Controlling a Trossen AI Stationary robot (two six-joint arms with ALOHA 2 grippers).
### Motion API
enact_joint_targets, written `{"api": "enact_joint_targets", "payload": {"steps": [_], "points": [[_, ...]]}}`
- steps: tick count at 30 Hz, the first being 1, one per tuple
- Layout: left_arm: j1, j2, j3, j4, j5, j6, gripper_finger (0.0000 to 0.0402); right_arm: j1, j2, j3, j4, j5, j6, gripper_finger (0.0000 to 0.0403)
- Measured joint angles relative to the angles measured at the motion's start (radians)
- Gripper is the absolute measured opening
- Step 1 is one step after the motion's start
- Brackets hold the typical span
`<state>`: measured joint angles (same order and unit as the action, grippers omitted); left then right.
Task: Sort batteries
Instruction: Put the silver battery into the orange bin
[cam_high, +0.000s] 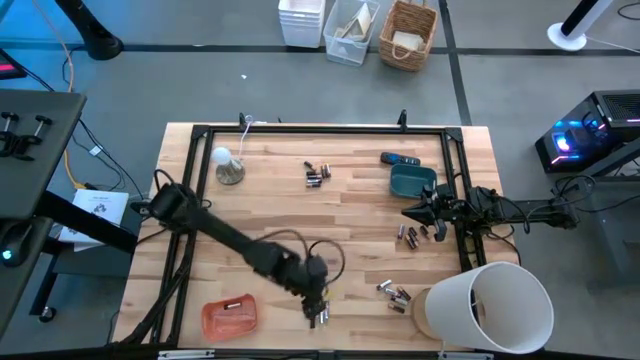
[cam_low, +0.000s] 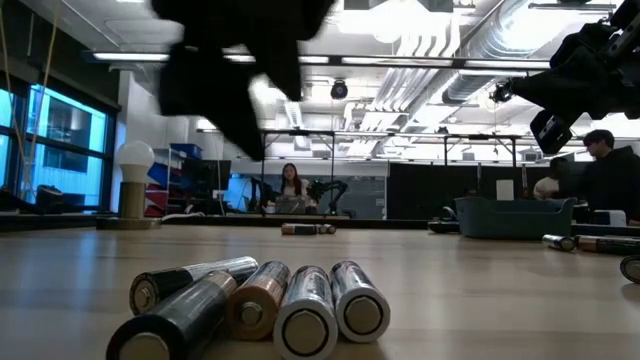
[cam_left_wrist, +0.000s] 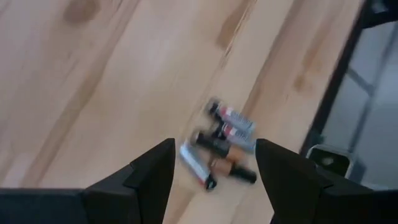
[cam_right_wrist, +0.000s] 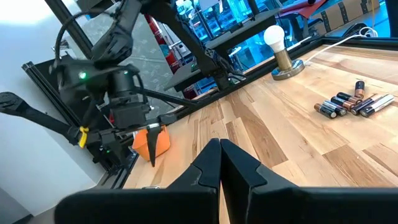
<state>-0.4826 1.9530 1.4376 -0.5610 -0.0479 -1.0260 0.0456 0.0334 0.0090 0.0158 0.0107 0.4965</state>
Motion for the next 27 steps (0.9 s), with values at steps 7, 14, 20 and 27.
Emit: {"api": "enact_joint_targets", "payload": {"steps": [7,14,20,27], "points": [[-0.113,0.018,0.001,-0.050,-0.154,-0.104,0.0215,0.000,0.000,0.000,0.000,0.000,0.000,0.0000],[-0.114,0.072,0.000,-0.049,-0.168,-0.216,0.0198,0.000,0.000,0.000,0.000,0.000,0.000,0.0000],[-0.097,0.095,0.000,-0.029,-0.168,-0.271,0.0180,0.000,0.000,0.000,0.000,0.000,0.000,0.0000],[-0.093,0.140,0.010,0.009,-0.147,-0.280,0.0169,0.000,0.003,0.000,0.000,0.000,0.000,0.0000]]}}
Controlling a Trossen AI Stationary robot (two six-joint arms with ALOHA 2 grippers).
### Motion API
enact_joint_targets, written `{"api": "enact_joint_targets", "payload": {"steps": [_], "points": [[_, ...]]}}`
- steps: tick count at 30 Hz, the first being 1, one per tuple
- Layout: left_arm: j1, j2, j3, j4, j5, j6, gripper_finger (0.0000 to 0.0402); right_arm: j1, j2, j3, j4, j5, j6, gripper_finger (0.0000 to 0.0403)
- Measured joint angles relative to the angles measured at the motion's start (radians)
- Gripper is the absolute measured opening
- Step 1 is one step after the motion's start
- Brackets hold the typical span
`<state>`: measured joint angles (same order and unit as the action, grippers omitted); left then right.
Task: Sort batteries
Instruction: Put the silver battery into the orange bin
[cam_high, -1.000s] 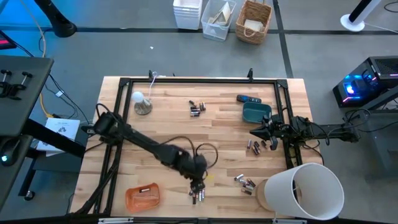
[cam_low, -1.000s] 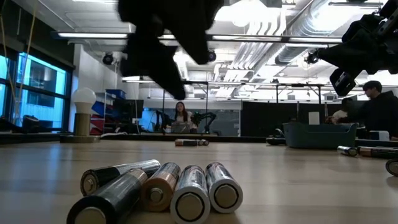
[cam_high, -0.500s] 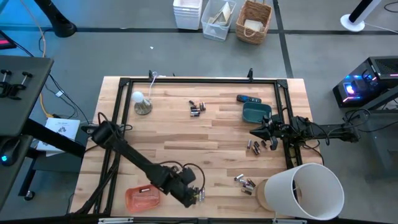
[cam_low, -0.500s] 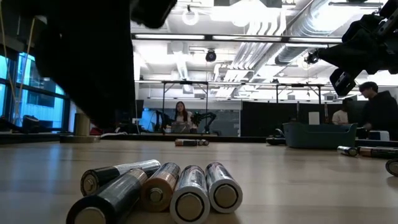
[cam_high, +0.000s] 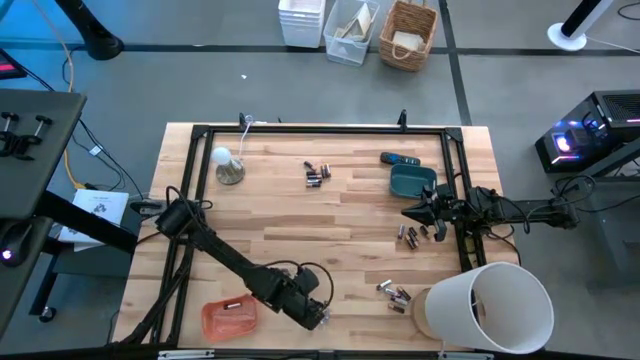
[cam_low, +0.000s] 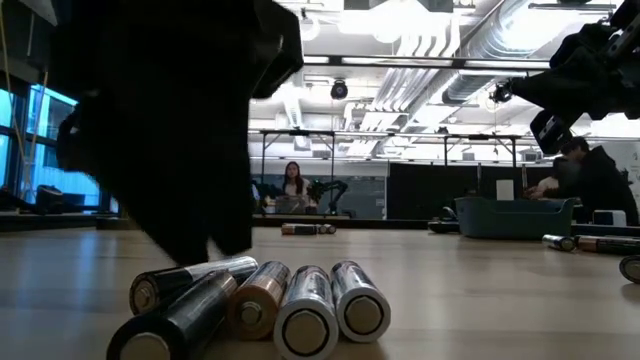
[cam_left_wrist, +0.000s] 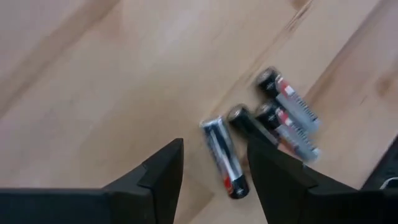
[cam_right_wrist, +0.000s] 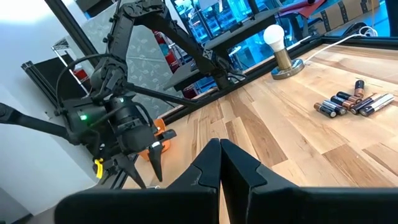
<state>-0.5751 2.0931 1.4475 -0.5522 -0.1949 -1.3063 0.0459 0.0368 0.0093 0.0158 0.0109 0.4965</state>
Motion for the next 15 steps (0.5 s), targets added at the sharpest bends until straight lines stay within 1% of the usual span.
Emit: {"api": "enact_joint_targets", "payload": {"steps": [3,9,15], "points": [[0.007,0.012,0.002,-0.003,0.015,-0.003,0.0167,0.000,0.007,0.000,0.000,0.000,0.000,0.0000],[0.008,0.029,0.006,-0.010,0.007,-0.002,0.0167,0.000,0.008,0.000,0.000,0.000,0.000,0.0000],[0.008,0.059,0.009,-0.063,0.019,0.000,0.0167,0.000,0.009,0.000,0.000,0.000,0.000,0.0000]]}}
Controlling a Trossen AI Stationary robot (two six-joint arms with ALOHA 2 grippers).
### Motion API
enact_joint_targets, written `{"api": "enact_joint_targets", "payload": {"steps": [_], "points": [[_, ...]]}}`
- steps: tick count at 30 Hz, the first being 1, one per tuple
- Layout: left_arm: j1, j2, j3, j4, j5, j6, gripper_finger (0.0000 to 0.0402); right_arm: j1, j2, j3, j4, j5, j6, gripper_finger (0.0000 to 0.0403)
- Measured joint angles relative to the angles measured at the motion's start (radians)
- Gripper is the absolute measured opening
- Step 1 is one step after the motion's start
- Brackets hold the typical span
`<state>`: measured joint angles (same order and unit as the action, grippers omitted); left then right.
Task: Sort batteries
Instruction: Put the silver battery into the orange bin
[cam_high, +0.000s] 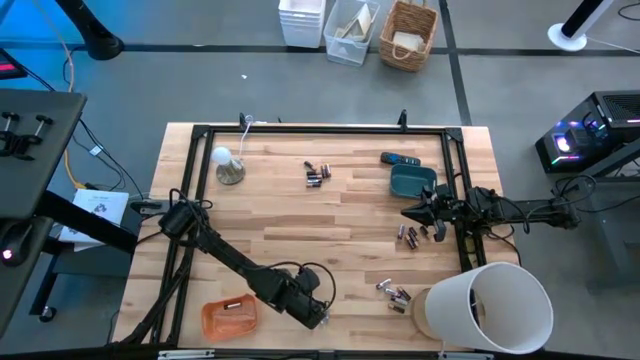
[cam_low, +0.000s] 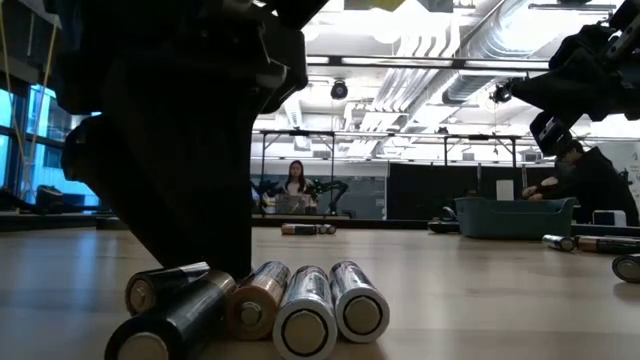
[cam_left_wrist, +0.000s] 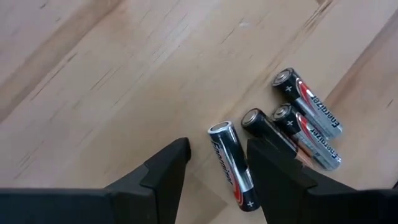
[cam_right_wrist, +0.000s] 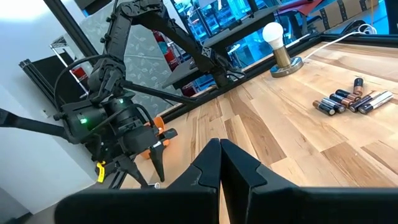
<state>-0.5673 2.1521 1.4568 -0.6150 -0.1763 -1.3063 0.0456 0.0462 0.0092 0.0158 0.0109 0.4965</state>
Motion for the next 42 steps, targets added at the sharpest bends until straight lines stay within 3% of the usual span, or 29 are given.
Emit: {"api": "enact_joint_targets", "payload": {"steps": [10,20,26,28,37,42], "points": [[-0.019,0.009,0.003,-0.196,-0.038,0.009,0.0155,0.000,0.000,0.000,0.000,0.000,0.000,0.0000],[-0.033,0.009,0.002,-0.227,-0.051,-0.005,0.0117,0.000,0.000,0.000,0.000,0.000,0.000,0.0000],[-0.033,0.000,-0.003,-0.202,-0.020,0.037,0.0033,0.000,0.000,0.000,0.000,0.000,0.000,0.0000],[-0.032,-0.014,0.001,-0.196,-0.002,0.091,0.0032,0.000,0.000,0.000,0.000,0.000,0.000,0.0000],[-0.042,-0.226,0.024,-0.256,-0.078,0.325,0.0032,0.000,0.002,0.000,0.000,0.000,0.000,0.0000],[-0.132,-0.337,0.021,-0.244,-0.088,0.399,0.0032,0.000,0.001,0.000,0.000,0.000,0.000,0.0000]]}}
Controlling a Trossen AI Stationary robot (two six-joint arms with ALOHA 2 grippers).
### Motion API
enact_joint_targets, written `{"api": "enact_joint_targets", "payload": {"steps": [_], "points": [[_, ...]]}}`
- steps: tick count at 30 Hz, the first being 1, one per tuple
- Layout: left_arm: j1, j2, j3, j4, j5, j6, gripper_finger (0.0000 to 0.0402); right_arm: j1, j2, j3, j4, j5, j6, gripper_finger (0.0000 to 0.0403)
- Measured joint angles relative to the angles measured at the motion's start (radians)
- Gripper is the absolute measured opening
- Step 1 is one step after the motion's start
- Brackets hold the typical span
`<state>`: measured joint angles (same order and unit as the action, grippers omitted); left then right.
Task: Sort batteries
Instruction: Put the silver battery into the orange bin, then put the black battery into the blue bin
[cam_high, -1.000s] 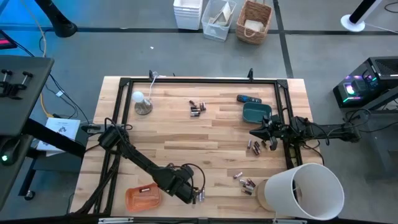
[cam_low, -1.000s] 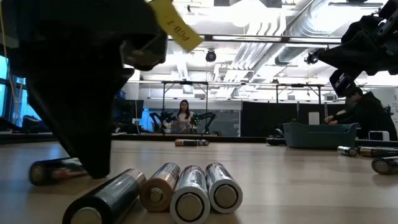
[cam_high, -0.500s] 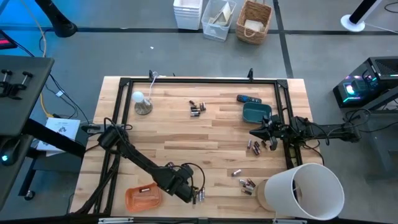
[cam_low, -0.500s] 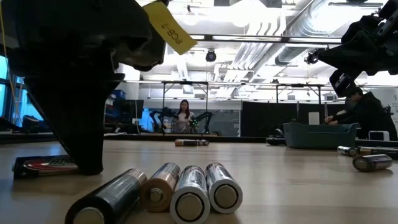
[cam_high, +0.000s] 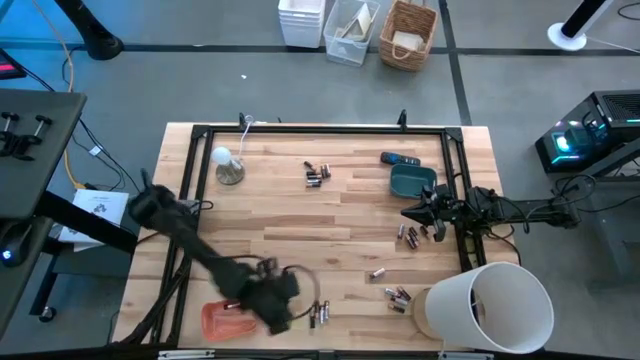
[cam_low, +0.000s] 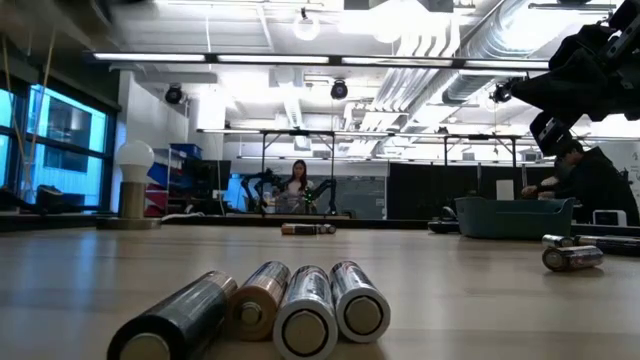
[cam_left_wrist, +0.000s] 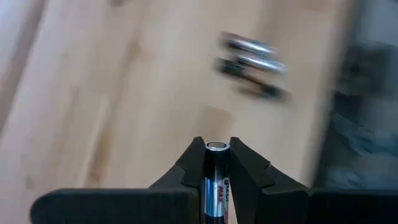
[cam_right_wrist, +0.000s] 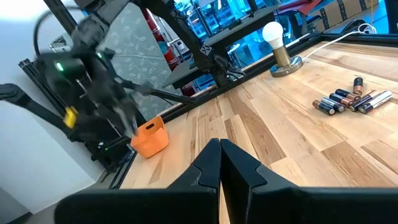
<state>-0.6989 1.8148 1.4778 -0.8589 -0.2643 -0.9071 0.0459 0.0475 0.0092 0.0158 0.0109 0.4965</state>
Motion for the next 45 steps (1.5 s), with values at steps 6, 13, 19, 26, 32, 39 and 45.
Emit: {"api": "enact_joint_targets", "payload": {"steps": [6,13,19,26,32,39,45], "points": [[-0.201,-0.059,0.002,-0.022,-0.049,-0.247,0.0032,0.000,-0.001,0.000,0.000,0.000,0.000,0.0000],[-0.377,0.037,0.001,-0.206,0.004,-0.585,0.0036,0.000,-0.001,0.000,0.000,0.000,0.000,0.0000],[-0.365,0.073,0.002,-0.328,-0.001,-0.625,0.0080,0.000,-0.001,0.000,0.000,0.000,0.000,0.0000],[-0.291,0.070,-0.020,-0.274,0.108,-0.518,0.0079,0.000,-0.002,0.000,0.000,0.000,0.000,0.0000],[-0.194,0.027,0.045,-0.214,0.013,-0.406,0.0115,0.000,-0.001,0.000,0.000,0.000,0.000,0.0000],[-0.045,0.096,0.071,0.288,0.046,0.236,0.0169,0.000,0.000,0.000,0.000,0.000,0.000,0.0000],[0.052,0.220,0.122,0.273,0.122,0.797,0.0199,0.000,-0.001,0.000,0.000,0.000,0.000,0.0000]]}}
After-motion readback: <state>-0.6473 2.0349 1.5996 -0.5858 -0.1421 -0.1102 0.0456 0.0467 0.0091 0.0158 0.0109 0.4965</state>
